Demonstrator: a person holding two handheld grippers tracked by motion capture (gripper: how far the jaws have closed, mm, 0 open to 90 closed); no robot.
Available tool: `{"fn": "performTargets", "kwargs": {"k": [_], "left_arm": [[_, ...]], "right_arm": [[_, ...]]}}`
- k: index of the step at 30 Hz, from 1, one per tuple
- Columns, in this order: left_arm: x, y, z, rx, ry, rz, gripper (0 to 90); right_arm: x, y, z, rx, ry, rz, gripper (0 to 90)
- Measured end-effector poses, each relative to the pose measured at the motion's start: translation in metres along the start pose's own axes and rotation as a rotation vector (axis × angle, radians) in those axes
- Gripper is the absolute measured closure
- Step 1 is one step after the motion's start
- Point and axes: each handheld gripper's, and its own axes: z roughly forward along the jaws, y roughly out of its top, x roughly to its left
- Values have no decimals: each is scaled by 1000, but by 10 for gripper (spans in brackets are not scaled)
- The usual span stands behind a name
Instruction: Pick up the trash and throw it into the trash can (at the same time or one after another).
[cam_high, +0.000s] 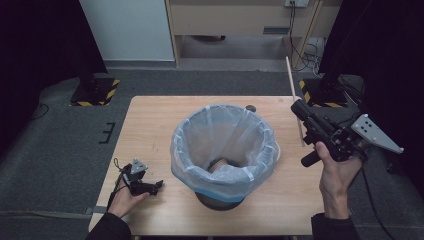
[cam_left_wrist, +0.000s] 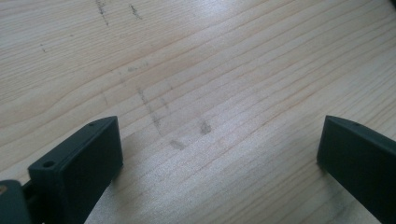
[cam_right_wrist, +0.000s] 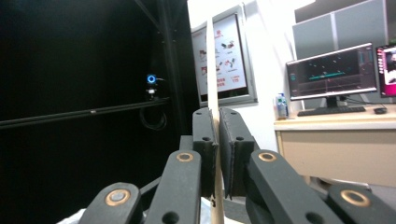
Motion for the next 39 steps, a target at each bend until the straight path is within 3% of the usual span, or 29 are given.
{"fn": "performTargets", "kwargs": {"k": [18, 35, 39], "left_arm": [[0, 0, 0, 0, 0, 0, 0], [0, 0, 0, 0, 0, 0, 0], [0, 0, 0, 0, 0, 0, 0]], "right_arm": [[33, -6, 27, 48, 112, -17, 860], [57, -21, 61, 122, 171, -22, 860], [58, -22, 64, 146, 178, -10, 791]]}}
